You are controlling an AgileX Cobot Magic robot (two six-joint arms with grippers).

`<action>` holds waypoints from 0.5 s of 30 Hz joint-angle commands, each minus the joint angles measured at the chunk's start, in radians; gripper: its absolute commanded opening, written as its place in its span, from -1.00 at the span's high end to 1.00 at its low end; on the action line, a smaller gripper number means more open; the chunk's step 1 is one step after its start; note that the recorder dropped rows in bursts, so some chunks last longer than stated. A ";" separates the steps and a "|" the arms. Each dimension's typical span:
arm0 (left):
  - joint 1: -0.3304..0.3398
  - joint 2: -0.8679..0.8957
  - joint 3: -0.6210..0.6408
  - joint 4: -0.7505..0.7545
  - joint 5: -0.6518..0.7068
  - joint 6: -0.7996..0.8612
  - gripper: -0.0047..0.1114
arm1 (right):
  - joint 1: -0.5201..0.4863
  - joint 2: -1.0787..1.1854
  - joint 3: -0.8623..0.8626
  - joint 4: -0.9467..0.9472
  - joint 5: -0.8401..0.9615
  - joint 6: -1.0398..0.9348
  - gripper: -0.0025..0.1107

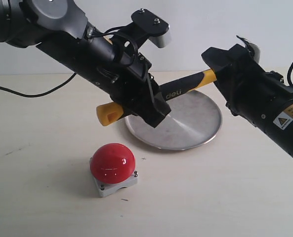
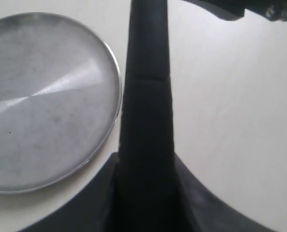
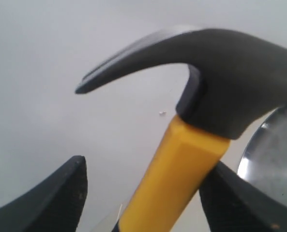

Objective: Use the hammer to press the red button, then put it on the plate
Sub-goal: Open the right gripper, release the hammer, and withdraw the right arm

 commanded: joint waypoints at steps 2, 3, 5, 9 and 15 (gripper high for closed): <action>-0.001 -0.020 -0.009 -0.028 -0.087 -0.024 0.92 | 0.000 -0.007 -0.010 -0.021 0.015 0.009 -0.18; -0.001 -0.020 -0.009 -0.028 -0.095 -0.024 0.92 | 0.000 -0.007 -0.010 -0.021 0.049 0.013 -0.18; -0.001 -0.020 -0.009 -0.028 -0.115 -0.032 0.92 | 0.000 -0.007 -0.010 -0.025 0.073 0.013 -0.18; -0.001 -0.020 -0.009 -0.031 -0.138 -0.033 0.92 | 0.000 -0.008 -0.010 -0.064 0.095 0.013 -0.18; 0.000 -0.020 -0.009 -0.031 -0.150 -0.036 0.92 | 0.000 -0.131 -0.010 -0.061 0.248 -0.083 -0.18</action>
